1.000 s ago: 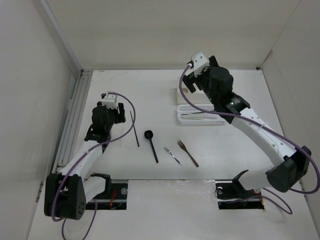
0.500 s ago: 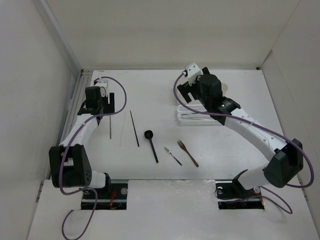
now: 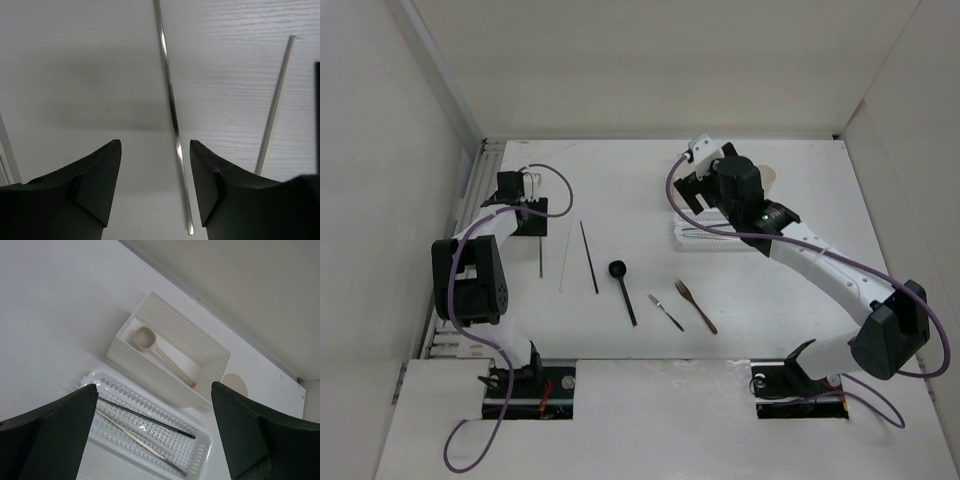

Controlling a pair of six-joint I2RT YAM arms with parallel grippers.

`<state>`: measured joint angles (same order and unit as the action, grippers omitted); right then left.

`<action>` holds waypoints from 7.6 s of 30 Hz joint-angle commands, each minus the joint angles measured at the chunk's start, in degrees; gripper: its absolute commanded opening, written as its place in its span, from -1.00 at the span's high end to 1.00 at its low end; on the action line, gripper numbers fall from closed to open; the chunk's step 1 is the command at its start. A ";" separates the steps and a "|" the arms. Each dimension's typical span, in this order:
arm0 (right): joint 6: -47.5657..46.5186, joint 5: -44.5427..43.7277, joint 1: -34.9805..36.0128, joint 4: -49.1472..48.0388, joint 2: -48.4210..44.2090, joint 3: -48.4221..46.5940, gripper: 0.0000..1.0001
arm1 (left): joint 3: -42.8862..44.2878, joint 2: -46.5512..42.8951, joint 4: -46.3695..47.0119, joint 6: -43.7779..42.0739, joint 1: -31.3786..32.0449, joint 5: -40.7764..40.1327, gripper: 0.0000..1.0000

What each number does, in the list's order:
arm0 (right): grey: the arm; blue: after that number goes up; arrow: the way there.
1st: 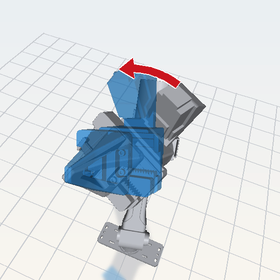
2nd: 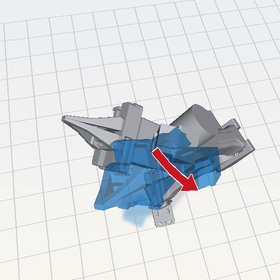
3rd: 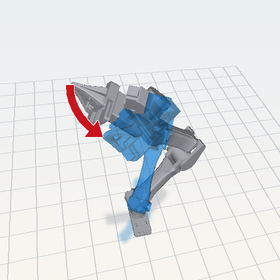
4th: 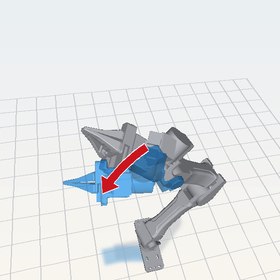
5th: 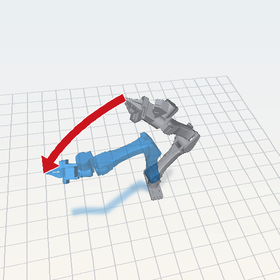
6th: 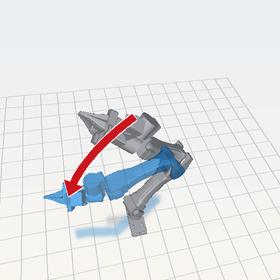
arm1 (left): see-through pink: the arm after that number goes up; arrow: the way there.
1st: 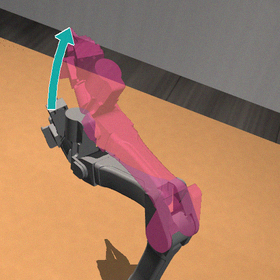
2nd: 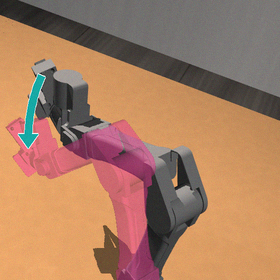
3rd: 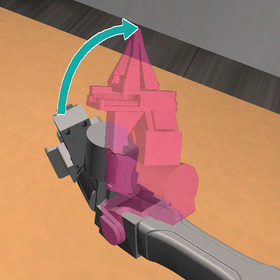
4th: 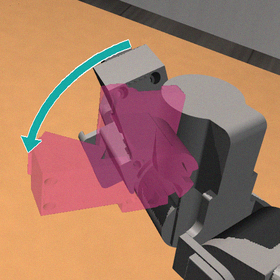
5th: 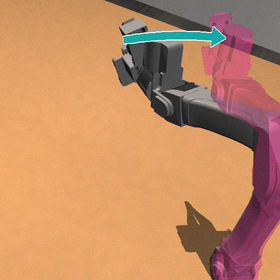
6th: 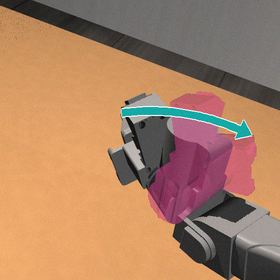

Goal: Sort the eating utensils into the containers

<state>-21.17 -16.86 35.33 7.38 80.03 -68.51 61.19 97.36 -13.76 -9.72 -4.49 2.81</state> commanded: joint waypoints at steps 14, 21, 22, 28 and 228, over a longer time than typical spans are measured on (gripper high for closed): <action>-2.73 -2.47 0.44 -1.93 -1.19 -2.07 -1.00 | 1.91 6.51 -5.22 -2.59 0.01 5.63 0.26; -3.87 -4.49 0.44 -1.93 -2.25 -1.54 -1.00 | 2.18 7.32 -6.46 -2.06 0.01 7.91 1.00; -3.88 -4.49 0.44 -1.93 -2.25 -1.54 -1.00 | 2.18 7.32 -6.46 -2.06 0.01 7.91 1.00; -4.40 -5.11 0.44 -1.93 -2.86 -0.92 -1.00 | 3.32 1.18 -7.15 -5.56 0.01 11.77 1.00; -3.88 9.74 -29.27 -9.66 -22.11 10.50 -1.00 | 48.40 22.78 -6.62 -26.84 44.83 3.33 0.22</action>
<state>-24.69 -8.23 6.33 0.95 57.89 -58.06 104.97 125.16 -22.09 -37.15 40.75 6.66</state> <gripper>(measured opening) 0.999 0.398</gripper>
